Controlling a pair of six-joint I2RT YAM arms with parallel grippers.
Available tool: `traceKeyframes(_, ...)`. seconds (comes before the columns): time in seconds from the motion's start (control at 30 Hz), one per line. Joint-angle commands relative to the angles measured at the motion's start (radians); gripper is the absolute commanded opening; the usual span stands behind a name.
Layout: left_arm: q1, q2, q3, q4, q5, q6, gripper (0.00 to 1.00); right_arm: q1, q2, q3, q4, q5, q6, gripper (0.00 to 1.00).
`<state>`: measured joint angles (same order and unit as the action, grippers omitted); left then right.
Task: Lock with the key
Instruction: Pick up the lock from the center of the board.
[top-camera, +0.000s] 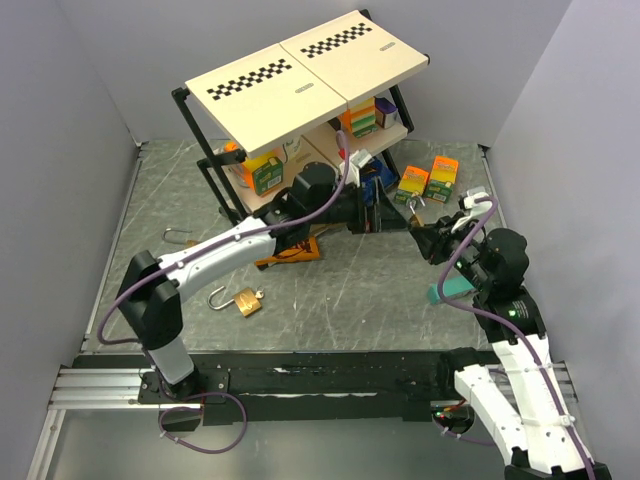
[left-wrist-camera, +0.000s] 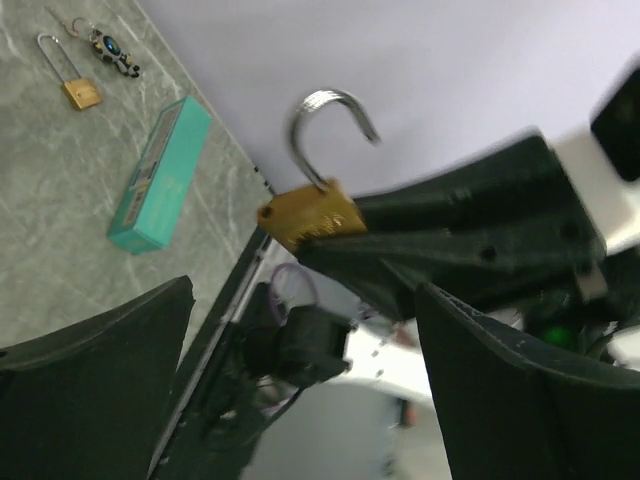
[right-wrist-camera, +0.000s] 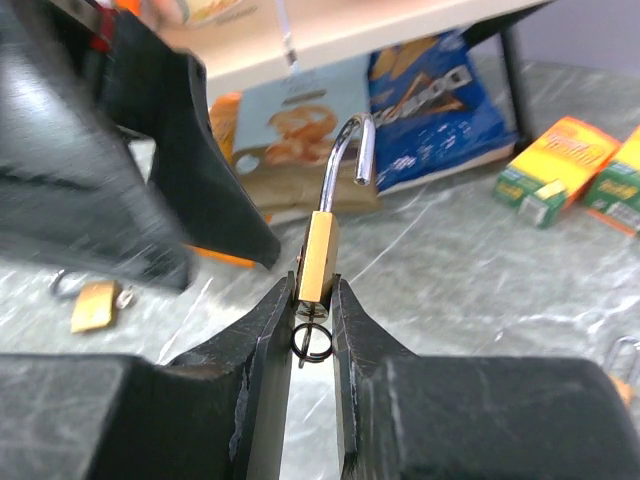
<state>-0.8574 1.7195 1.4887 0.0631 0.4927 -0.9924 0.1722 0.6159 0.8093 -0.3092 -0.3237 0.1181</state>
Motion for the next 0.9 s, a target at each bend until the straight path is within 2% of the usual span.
traceKeyframes(0.0, -0.031, -0.107, -0.042, 0.038, 0.037, 0.265, 0.96, -0.028, -0.036, 0.019, -0.045, -0.147, 0.020, 0.00)
traceKeyframes(0.17, -0.029, -0.196, -0.077, -0.048, 0.010, 0.500, 0.96, -0.030, -0.027, 0.042, -0.074, -0.271, -0.017, 0.00)
traceKeyframes(0.37, -0.032, -0.402, -0.237, -0.060, 0.044, 0.805, 0.96, -0.030, -0.010, 0.042, -0.122, -0.483, -0.032, 0.00)
traceKeyframes(0.47, -0.038, -0.500, -0.306, -0.127, 0.015, 1.016, 0.96, -0.028, 0.019, 0.054, -0.133, -0.625, -0.020, 0.00)
traceKeyframes(0.5, -0.045, -0.553, -0.323, -0.140, -0.003, 1.135, 0.96, -0.030, 0.037, 0.051, -0.128, -0.671, -0.008, 0.00)
traceKeyframes(0.57, -0.071, -0.609, -0.390, -0.129, -0.063, 1.272, 0.99, -0.028, 0.062, 0.042, -0.104, -0.753, 0.043, 0.00)
traceKeyframes(0.6, -0.081, -0.665, -0.419, -0.102, -0.077, 1.427, 0.99, -0.028, 0.086, 0.038, -0.088, -0.832, 0.066, 0.00)
traceKeyframes(0.67, -0.112, -0.713, -0.503, -0.071, -0.126, 1.587, 0.95, -0.028, 0.103, 0.007, -0.007, -0.896, 0.159, 0.00)
traceKeyframes(0.7, -0.123, -0.747, -0.530, -0.039, -0.144, 1.720, 0.93, -0.027, 0.117, -0.010, 0.016, -0.931, 0.188, 0.00)
traceKeyframes(0.77, -0.144, -0.768, -0.573, -0.003, -0.167, 1.820, 0.90, -0.020, 0.130, -0.022, 0.068, -0.954, 0.261, 0.00)
traceKeyframes(0.83, -0.157, -0.773, -0.571, -0.044, -0.158, 1.940, 0.87, -0.013, 0.146, -0.039, 0.102, -0.979, 0.328, 0.00)
traceKeyframes(0.87, -0.175, -0.773, -0.567, -0.052, -0.163, 1.991, 0.80, -0.007, 0.150, -0.045, 0.139, -0.986, 0.351, 0.00)
